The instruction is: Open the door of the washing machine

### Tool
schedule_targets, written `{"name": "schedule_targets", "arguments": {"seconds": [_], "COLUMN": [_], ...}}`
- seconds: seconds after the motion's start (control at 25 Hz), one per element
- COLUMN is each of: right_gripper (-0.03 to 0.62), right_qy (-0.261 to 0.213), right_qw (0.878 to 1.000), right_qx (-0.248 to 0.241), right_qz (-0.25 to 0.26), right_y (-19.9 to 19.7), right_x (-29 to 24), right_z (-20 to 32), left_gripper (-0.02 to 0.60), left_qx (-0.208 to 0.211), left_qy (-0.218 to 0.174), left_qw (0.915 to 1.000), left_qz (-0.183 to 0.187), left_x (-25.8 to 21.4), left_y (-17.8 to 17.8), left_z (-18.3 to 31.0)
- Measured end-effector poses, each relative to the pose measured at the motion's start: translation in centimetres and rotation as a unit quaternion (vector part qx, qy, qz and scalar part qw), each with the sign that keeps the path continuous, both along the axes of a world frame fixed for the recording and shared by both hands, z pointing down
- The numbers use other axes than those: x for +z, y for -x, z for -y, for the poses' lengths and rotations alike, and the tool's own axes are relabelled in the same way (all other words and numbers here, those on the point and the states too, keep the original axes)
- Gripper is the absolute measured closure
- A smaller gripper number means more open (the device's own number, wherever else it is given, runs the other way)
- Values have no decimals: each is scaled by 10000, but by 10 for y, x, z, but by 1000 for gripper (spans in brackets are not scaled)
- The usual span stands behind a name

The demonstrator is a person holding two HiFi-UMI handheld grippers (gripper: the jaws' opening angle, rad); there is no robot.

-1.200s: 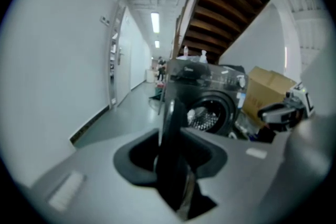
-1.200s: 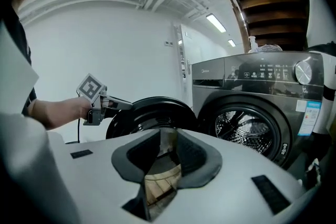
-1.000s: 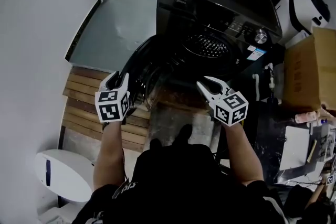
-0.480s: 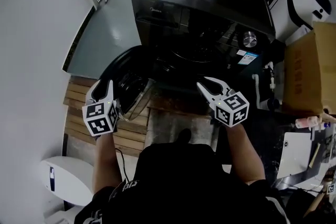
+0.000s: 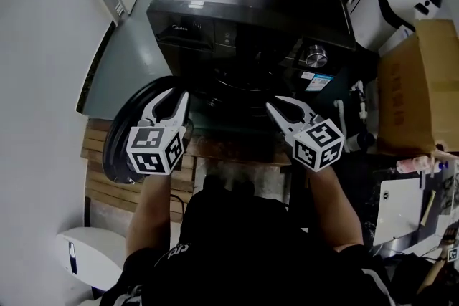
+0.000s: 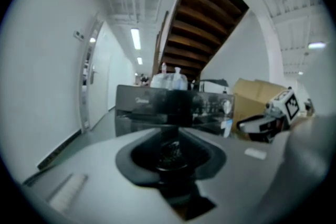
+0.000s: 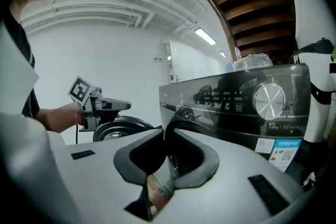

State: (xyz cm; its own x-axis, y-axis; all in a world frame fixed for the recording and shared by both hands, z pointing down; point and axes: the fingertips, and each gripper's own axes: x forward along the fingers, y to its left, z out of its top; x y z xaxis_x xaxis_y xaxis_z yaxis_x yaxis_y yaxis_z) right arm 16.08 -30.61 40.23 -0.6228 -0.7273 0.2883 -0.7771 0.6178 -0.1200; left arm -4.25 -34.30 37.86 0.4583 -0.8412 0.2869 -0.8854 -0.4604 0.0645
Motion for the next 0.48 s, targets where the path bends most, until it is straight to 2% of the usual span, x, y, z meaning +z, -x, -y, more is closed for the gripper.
{"name": "schedule_targets", "arguments": {"seconds": [0.16, 0.48], "right_gripper": [551, 598], "right_qy": [-182, -458], "right_qw": [9992, 9925], "right_qx": [338, 1047], "right_qz": [117, 433], "right_y": [-16, -42], "right_x": [-18, -47], "right_z": [15, 32], "left_gripper": [480, 514], "left_qx": [495, 767], "left_qy": [-166, -582], "left_qw": [9979, 9944], "left_qz": [-377, -429], "left_x": [-22, -51], "left_y": [-34, -54], "left_z": [18, 46]}}
